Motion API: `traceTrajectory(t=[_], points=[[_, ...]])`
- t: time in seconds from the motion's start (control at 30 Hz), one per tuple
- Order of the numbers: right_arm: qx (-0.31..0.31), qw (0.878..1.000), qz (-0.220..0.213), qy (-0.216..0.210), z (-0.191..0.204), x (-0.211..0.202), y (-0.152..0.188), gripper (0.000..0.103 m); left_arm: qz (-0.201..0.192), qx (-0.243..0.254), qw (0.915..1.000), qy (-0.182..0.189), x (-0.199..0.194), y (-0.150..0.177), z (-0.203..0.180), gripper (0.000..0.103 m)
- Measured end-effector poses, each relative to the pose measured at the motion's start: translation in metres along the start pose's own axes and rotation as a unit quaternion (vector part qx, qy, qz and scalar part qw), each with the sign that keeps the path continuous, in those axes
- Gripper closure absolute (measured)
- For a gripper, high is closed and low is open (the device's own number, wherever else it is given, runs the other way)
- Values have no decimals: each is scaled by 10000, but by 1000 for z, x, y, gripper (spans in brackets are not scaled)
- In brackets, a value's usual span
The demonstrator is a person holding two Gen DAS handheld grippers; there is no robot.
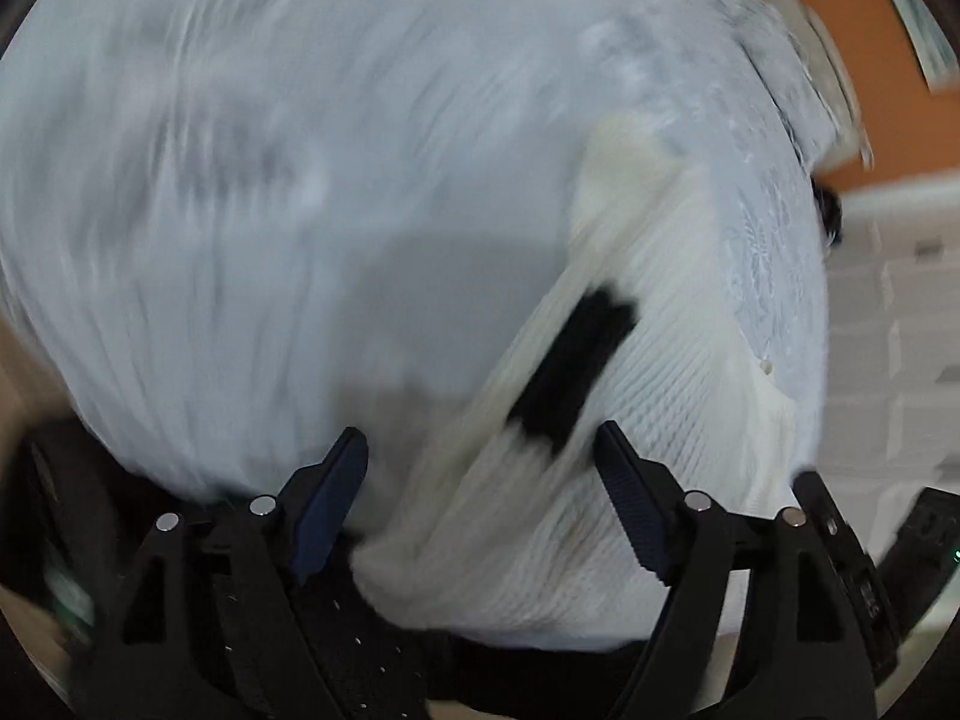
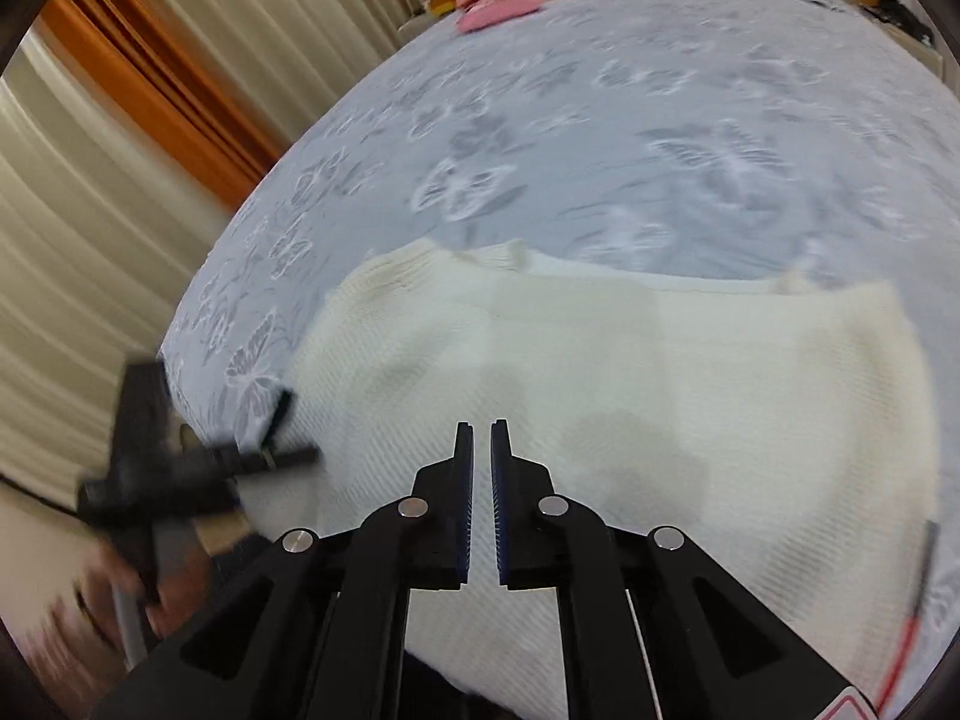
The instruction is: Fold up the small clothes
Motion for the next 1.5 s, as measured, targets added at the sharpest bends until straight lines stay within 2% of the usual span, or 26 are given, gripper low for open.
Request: traceTrajectory(t=[0.03,0.07,0.1,0.13,0.17,0.2,0.37,0.43,0.47,0.5,0.57,0.63,0.67,0.73,0.8,0.93,1.03,1.1,1.17,1.2,1.23,1.27,1.3,1.37,1.43,1.5], points=[[29,9999,7,101,1,9,-6,98,-89,-78,9998,131,-1,2,5,35],[51,9997,56,211,3,18,-8,98,-114,-8,9999,112,-2,5,7,50],[58,9992,183,345,3,29,-8,98,43,74,9998,188,-1,7,6,74],[10,9964,627,576,0,59,1,98,183,20,9995,256,1,8,7,79],[-54,9932,1001,595,1,75,10,100,301,-158,9988,343,1,8,11,81],[-101,9928,1018,619,2,82,14,101,357,-278,9981,411,0,7,14,84],[220,9960,630,591,15,50,1,100,435,-311,9961,705,-16,8,12,87],[146,9910,1142,676,12,73,14,101,454,-279,9947,881,-24,13,6,88],[64,9904,1204,675,11,86,21,103,472,-229,9929,1063,-29,17,-1,88],[14,9921,1053,682,11,87,21,103,503,-154,9901,1300,-38,24,-11,88],[69,9925,1050,620,10,87,18,103,414,265,9861,1588,-58,34,-35,88],[344,9938,986,386,5,83,18,103,312,748,9828,1659,-71,46,-65,88],[572,9944,876,172,-1,74,17,103,388,949,9793,1743,-73,55,-84,88],[1005,9938,473,-76,-17,45,16,100,527,1236,9746,1794,-68,70,-115,88],[1174,9930,84,-41,-32,10,14,96,582,1662,9691,1727,-61,95,-150,88],[1469,9868,-563,391,-88,-78,33,94,829,2394,9556,1504,-26,156,-206,88],[1590,9816,-601,871,-136,-123,68,87,1130,2909,9437,1095,20,214,-228,86],[1724,9791,-513,947,-157,-132,88,73,1141,3470,9297,468,58,256,-229,79],[1851,9775,-437,907,-173,-140,109,71,1051,3706,9227,153,65,279,-219,75],[1842,9785,-450,817,-174,-139,109,63,995,3801,9195,136,62,288,-215,67],[1813,9794,-478,753,-174,-142,111,57,845,3954,9145,119,54,295,-212,63],[1719,9813,-512,697,-174,-143,109,43,699,4037,9122,89,45,296,-209,53],[1617,9833,-537,633,-173,-145,105,39,466,4128,9096,33,33,296,-207,42],[1405,9878,-543,407,-166,-144,93,39,63,4179,9084,-134,15,286,-210,33],[1331,9897,-515,66,-155,-132,78,35,-275,4177,9074,-369,3,273,-205,33],[1302,9907,-353,-148,-146,-114,72,31,-590,4133,9055,-763,-1,260,-205,33]])
Point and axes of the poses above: each gripper's, at about its wrist camera, not at the fingertips, and x roughly the way its jaws point, z to its left, y to its underside, the point moved 4 cm from there along x, roughly the way its jaws point, and after that the axes turned 13 degrees about -x, right-handed, at the moved point
